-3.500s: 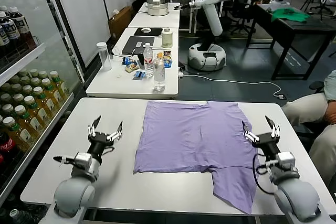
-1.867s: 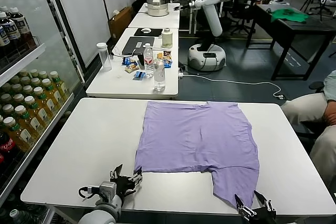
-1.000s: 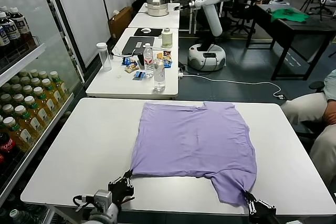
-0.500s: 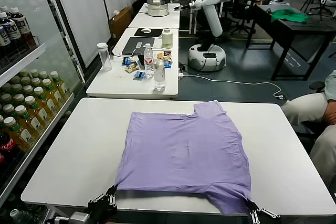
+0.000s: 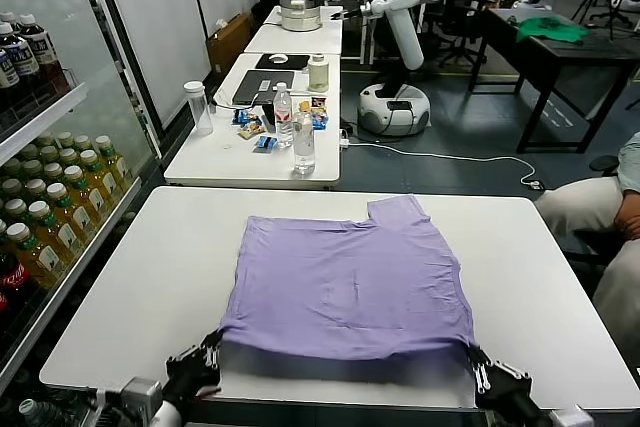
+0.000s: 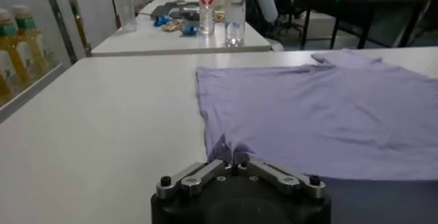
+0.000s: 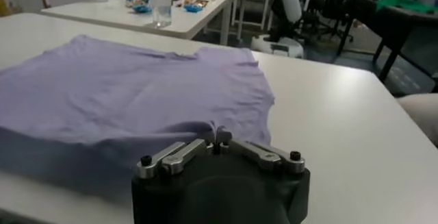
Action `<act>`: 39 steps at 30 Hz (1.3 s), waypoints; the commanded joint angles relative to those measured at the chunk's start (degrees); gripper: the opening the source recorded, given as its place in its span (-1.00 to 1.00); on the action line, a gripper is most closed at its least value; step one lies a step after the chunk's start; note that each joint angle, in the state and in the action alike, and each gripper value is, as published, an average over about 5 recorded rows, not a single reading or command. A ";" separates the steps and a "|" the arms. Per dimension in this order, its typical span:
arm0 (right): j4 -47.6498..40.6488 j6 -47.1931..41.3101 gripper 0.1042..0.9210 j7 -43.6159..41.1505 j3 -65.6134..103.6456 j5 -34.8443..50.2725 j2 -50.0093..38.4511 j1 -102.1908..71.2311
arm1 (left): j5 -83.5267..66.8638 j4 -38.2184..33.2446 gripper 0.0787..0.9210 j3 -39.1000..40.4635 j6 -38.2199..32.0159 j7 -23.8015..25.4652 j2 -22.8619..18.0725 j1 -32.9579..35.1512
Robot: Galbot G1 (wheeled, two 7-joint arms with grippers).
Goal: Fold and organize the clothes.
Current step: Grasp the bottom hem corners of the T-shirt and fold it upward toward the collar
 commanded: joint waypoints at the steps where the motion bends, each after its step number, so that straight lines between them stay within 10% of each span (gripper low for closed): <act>1: -7.20 -2.29 -0.97 0.49 -4.72 -1.00 0.54 12.53 | -0.42 10.98 -0.98 1.38 0.91 5.43 -2.30 -15.17; 30: -16.46 -5.27 -0.95 0.78 -13.19 -3.67 3.69 24.34 | 4.14 23.25 -0.98 4.65 0.88 8.87 -3.60 -23.91; 39: -16.54 -5.85 -0.43 1.10 -11.23 -3.57 4.41 24.75 | 5.46 20.81 -0.56 3.44 -0.47 9.07 -2.24 -21.39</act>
